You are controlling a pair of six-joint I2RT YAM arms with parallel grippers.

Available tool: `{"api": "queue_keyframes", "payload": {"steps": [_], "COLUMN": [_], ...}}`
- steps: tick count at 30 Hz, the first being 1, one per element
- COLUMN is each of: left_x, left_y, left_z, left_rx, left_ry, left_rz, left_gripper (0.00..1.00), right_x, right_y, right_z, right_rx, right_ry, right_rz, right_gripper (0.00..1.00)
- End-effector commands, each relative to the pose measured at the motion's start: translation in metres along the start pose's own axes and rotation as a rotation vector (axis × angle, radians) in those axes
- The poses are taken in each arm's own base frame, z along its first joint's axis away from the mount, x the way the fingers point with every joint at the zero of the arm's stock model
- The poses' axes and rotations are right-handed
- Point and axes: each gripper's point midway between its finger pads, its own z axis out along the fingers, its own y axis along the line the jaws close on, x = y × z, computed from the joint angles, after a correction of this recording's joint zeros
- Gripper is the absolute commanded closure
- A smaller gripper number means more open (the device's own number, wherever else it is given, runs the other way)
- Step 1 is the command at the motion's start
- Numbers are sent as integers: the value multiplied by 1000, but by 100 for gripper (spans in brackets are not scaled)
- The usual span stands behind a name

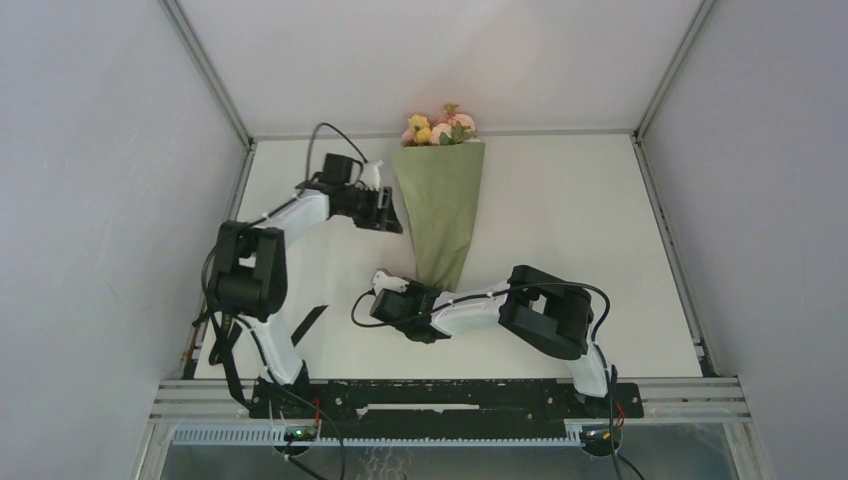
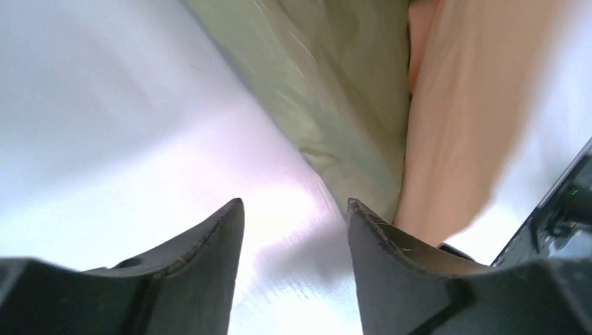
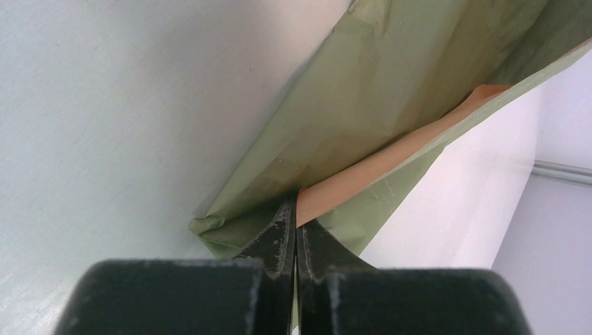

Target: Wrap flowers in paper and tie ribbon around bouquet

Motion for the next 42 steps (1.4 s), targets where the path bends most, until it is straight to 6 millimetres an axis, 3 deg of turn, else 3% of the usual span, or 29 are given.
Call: {"api": "queue_keyframes", "payload": {"steps": [1, 4, 8, 16, 21, 23, 25, 26, 30, 33, 36, 42], "left_x": [-56, -63, -51, -19, -15, -17, -20, -24, -29, -29, -29, -24], "left_y": [-2, -11, -38, -45, -62, -69, -71, -71, -68, -60, -35, -5], "left_z": [-70, -88, -78, -15, -1, -1, -3, -6, -9, -7, 1, 28], "left_rx": [58, 135, 255, 331, 396, 420, 432, 436, 438, 426, 342, 257], "left_ry": [-246, -335, -375, -158, -98, -93, -98, -116, -136, -138, -158, -135], "left_rz": [-7, -36, -54, -215, -226, -217, -232, -223, -221, -242, -272, -308], "left_gripper": [36, 26, 1, 0, 2, 20, 53, 65, 99, 100, 100, 100], "right_x": [14, 15, 16, 15, 16, 15, 16, 16, 16, 17, 14, 0], "right_y": [26, 26, 27, 25, 25, 24, 24, 24, 25, 23, 15, 4], "right_z": [8, 9, 8, 7, 7, 7, 7, 6, 6, 5, -3, -36], "right_rx": [-95, -94, -94, -93, -93, -90, -89, -90, -94, -86, -60, -72], "right_ry": [48, 51, 54, 52, 54, 54, 58, 58, 57, 62, 51, -4], "right_rz": [-3, 1, 5, 11, 10, 12, 13, 16, 17, 11, 8, -21], "right_gripper": [100, 100, 100, 100, 100, 100, 100, 100, 100, 100, 100, 67]}}
